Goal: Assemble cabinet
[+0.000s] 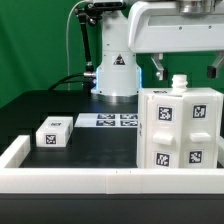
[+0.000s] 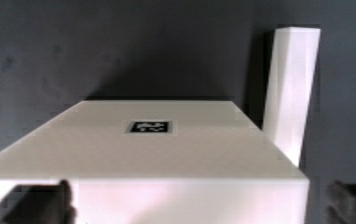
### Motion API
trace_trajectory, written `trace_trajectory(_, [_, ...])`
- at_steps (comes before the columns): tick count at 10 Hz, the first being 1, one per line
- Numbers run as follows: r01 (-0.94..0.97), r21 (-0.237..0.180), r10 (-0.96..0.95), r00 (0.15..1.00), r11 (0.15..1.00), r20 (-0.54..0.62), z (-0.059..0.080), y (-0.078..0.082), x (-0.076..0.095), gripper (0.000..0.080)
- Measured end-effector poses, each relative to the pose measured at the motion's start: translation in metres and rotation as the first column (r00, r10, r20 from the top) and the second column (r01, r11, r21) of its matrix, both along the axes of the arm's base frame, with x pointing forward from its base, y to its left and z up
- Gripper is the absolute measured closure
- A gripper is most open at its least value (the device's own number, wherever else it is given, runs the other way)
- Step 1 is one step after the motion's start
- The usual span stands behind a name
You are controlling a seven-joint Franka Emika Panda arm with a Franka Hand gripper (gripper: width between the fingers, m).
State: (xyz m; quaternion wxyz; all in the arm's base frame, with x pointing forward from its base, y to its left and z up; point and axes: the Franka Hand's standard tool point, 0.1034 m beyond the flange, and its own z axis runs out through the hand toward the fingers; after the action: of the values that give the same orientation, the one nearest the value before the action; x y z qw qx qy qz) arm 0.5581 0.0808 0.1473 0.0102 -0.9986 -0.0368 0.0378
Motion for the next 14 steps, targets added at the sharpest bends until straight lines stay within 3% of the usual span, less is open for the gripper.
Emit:
trace_trajectory(1, [0.023,0.002,-0.023,0.999,1.0,0.026,-0.002,0.001,-0.01,0.0015])
trace_trajectory(2, [0.075,0.008,-0.075,0.995,0.997,0.061,-0.004,0.005,-0.031,0.0003])
trace_trajectory(5, [0.081,0.018,-0.083,0.981,0.997,0.175,-0.028,0.011,-0.061,0.0002])
trace_trajectory(8, [0.075,0.013,-0.076,0.983,0.997,0.166,-0.026,-0.001,-0.056,0.0002])
trace_trajectory(10, [0.063,0.008,-0.063,0.984,0.998,0.169,-0.029,-0.022,-0.056,0.0002])
trace_trajectory(14, [0.111,-0.028,-0.106,0.983,0.993,0.153,-0.053,-0.112,-0.08,0.0002])
